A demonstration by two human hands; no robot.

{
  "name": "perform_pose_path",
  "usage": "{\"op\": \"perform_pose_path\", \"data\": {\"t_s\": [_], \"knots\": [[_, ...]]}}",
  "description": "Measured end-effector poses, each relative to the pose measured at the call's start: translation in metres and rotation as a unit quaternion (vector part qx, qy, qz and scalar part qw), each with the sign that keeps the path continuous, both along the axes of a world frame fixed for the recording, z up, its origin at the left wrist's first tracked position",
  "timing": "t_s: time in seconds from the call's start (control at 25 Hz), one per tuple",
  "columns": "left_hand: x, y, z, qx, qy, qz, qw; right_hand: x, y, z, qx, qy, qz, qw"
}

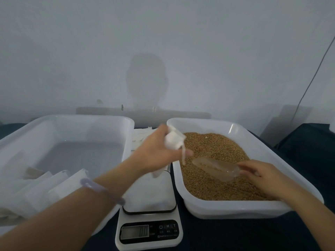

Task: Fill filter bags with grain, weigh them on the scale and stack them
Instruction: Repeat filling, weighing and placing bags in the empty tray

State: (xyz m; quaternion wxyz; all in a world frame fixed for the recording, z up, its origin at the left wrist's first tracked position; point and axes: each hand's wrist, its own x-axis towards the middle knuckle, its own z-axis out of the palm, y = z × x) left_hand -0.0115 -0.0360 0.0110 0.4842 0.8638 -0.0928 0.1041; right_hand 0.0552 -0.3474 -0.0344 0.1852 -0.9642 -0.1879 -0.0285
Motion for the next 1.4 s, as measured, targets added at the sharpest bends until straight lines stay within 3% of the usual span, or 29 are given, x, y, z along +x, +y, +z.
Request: {"op": "perform_pose_path", "data": {"t_s": [0.12,0.48,0.68,0.88,1.08,1.4], "knots": [[0.009,-0.046,-0.002,0.022,0.001,-0.047,0.999,-0.003,0.002,0.001,0.042,0.01,-0.035,0.998],[0.025,-0.069,-0.038,0.062,-0.062,0.03,0.996,-0.017,0.005,0.012,0.123,-0.091,-0.05,0.987],[0.027,-0.069,-0.043,0.051,-0.059,0.055,0.995,-0.025,0.001,0.023,0.194,-0.075,-0.035,0.977],[0.033,-0.069,-0.047,0.057,-0.043,0.057,0.996,-0.025,-0.014,0.06,0.064,-0.104,0.039,0.992],[0.031,-0.07,-0.046,0.081,-0.041,0.049,0.995,-0.015,-0.013,0.104,-0.077,-0.166,0.087,0.979],[0.03,-0.07,-0.045,0.084,-0.026,0.053,0.995,-0.011,0.004,0.132,-0.137,-0.225,0.105,0.959]]}}
